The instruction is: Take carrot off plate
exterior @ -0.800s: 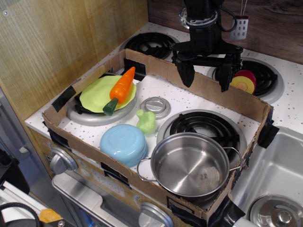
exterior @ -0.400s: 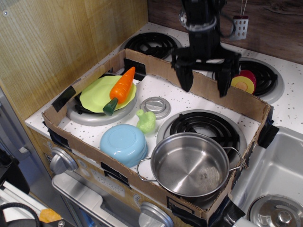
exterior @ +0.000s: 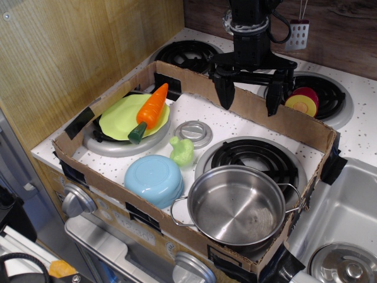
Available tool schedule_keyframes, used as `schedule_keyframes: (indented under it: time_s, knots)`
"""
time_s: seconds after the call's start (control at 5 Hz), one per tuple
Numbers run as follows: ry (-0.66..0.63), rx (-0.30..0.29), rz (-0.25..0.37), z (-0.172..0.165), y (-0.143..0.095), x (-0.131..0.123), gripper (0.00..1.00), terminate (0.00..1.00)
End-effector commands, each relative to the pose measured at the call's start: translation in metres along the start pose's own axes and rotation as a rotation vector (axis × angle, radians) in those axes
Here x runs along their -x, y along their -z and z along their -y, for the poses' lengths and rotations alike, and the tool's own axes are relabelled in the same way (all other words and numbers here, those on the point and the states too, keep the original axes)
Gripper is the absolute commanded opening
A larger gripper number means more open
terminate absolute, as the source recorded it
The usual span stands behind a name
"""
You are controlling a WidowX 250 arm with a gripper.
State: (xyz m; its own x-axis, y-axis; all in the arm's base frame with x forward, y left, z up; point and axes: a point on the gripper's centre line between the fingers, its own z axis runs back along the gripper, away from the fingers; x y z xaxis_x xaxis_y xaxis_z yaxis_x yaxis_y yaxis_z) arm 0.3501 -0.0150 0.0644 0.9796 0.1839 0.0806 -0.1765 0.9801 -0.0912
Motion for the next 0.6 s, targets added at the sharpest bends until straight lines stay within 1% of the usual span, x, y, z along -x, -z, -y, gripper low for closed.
schedule_keyframes:
  time_s: [0.0,0.2,0.4]
  knots:
    - [-0.104,-0.033,0.112,-0.056,-0.034,-0.004,1.00,0.00]
    - [-0.111,-0.051,0.117,-0.082,-0.039,-0.004,1.00,0.00]
    - [-0.121,-0.077,0.112,-0.109,-0.040,-0.002,1.00,0.00]
